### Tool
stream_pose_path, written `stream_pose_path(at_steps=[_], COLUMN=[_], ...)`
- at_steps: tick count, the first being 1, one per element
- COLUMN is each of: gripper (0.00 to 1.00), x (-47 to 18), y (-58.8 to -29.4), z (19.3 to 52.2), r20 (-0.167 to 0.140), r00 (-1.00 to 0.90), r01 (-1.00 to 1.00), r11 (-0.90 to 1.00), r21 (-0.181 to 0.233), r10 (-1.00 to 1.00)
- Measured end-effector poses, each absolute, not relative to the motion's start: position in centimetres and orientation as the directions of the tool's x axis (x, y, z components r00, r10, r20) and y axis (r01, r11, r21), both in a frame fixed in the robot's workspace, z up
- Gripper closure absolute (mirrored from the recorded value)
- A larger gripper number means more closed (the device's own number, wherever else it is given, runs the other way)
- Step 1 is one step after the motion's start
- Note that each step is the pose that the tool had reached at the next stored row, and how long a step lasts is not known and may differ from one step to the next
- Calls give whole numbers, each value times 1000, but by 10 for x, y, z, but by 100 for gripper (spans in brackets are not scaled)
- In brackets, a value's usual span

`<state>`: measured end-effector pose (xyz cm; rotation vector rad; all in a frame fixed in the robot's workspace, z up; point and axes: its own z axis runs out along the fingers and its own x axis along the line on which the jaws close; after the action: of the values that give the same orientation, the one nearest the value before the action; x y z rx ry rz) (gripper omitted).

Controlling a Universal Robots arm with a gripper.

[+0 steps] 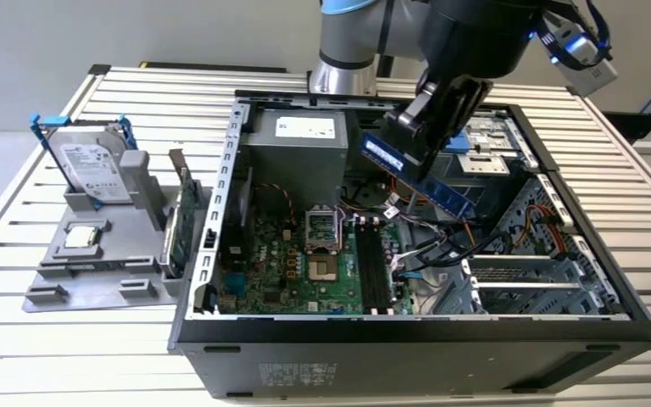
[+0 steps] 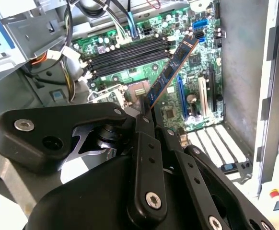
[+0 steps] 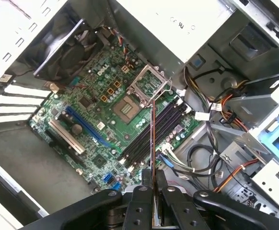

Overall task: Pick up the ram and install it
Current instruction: 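Insert the ram into the slot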

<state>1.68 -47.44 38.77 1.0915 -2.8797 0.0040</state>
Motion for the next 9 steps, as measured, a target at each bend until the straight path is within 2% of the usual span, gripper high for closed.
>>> stream_pose_path(at_steps=[9], gripper=[100], x=[17], y=[-474], z=[388], r20=[57], r00=[-769], r01=[-637], r11=[771], r21=[20], r10=[-637])
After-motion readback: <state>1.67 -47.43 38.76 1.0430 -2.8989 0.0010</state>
